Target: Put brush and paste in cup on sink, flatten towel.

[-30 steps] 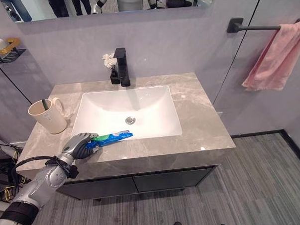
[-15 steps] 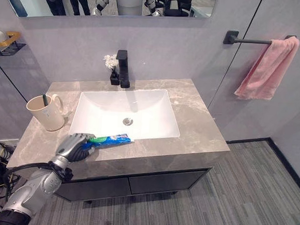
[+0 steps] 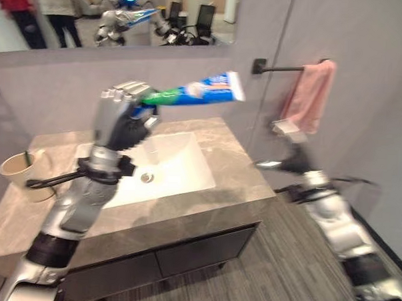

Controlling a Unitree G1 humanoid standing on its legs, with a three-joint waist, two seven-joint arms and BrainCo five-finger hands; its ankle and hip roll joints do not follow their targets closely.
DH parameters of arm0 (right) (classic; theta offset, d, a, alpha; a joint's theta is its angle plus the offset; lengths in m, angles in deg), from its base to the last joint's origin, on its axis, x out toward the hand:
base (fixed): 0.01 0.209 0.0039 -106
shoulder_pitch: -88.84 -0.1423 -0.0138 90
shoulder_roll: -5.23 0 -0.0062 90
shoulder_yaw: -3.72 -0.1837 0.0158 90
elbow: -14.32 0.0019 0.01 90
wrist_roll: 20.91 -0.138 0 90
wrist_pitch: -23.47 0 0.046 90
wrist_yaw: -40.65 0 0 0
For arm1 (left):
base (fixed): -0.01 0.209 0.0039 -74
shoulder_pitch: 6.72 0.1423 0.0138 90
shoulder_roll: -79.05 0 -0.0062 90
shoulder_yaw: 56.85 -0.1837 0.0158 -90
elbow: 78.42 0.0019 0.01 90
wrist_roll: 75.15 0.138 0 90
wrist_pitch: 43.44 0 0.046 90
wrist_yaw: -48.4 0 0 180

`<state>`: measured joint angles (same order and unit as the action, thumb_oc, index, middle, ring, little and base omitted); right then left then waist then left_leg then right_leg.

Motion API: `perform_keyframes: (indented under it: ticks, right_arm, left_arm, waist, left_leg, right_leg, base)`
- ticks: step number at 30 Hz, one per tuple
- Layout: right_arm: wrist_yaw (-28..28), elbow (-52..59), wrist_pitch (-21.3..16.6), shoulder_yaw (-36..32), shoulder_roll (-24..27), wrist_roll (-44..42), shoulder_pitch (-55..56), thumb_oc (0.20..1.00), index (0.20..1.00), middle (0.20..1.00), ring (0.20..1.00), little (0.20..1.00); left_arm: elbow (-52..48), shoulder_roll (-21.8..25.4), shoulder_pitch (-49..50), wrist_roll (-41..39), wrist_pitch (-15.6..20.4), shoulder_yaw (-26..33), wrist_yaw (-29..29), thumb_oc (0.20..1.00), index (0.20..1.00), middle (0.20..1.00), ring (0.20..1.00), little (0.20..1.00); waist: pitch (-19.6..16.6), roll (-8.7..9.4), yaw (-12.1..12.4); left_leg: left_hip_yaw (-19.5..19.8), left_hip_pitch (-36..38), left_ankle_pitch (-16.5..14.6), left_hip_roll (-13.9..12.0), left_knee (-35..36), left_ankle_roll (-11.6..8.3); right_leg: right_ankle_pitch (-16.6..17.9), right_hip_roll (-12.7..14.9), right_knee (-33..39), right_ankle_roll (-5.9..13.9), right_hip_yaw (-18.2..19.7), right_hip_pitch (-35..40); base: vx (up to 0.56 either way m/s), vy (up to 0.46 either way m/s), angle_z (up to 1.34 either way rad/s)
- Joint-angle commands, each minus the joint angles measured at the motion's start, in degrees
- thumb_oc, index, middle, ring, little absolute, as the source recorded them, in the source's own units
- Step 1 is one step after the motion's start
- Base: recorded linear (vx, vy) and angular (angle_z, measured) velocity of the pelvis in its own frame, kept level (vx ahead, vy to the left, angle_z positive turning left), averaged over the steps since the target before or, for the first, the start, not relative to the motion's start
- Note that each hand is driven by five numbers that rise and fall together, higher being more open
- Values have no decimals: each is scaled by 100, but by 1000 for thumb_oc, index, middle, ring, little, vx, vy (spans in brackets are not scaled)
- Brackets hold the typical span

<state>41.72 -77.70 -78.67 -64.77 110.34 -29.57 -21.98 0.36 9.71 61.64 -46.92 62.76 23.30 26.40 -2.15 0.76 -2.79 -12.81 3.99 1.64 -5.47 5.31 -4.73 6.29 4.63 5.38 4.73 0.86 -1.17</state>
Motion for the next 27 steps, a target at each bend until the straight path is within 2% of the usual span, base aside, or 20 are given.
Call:
perform_keyframes:
  ticks: [1,6,9,10,12,17,27]
  right_arm:
    - [380,-159,-296,-192,-312,-1809,-405,1000,1000,1000,1000,1000]
    - [438,-143,-425,410,-1398,-3057,-1057,1000,1000,1000,1000,1000]
    - [442,-114,-526,444,-1583,-3308,-1215,1000,1000,1000,1000,1000]
    - [450,31,-693,446,-1897,-3735,-1360,1000,1000,1000,1000,1000]
    - [429,109,-859,396,-2094,-3953,-1484,1000,1000,1000,1000,1000]
    - [446,351,-1075,370,-2337,-4303,-1776,1000,1000,1000,1000,1000]
    - [320,684,-1275,342,-2436,-4456,-2128,1000,1000,1000,1000,1000]
  left_arm:
    - [114,114,-412,-392,7,324,-200,200,200,200,200,200]
    - [-140,-43,-254,-393,57,197,-364,200,200,200,200,200]
    - [-238,-52,-177,-385,88,201,-447,200,200,200,200,200]
    - [-322,-84,-108,-393,126,178,-527,200,200,200,200,200]
    - [-393,-77,-27,-393,158,196,-603,200,200,200,200,200]
    - [-549,-87,113,-440,225,185,-710,200,200,200,200,200]
    - [-673,-26,430,-667,288,165,-761,200,200,200,200,200]
  waist:
    - [15,155,158]
    - [64,161,379]
    - [80,167,409]
    - [94,173,495]
    - [95,189,555]
    - [108,235,717]
    - [123,309,885]
  left_leg:
    - [381,232,-333,-46,-31,40]
    - [487,196,-293,-47,-31,10]
    - [536,191,-284,-51,-31,-1]
    - [576,177,-272,-52,-31,-4]
    - [640,166,-265,-44,-31,-7]
    - [764,119,-251,-13,-31,-4]
    - [939,9,-209,28,-31,4]
  right_leg:
    - [-78,211,-38,228,-287,259]
    - [-112,235,-38,197,-426,341]
    - [-125,243,-38,190,-499,378]
    - [-137,261,-38,179,-556,415]
    - [-152,273,-38,165,-628,450]
    - [-190,304,-38,149,-791,519]
    - [-196,340,-38,136,-974,536]
  base:
    - [-16,-23,8]
    - [11,-15,20]
    - [19,-10,21]
    - [21,-10,22]
    - [31,-13,20]
    - [23,-5,18]
    - [7,1,15]
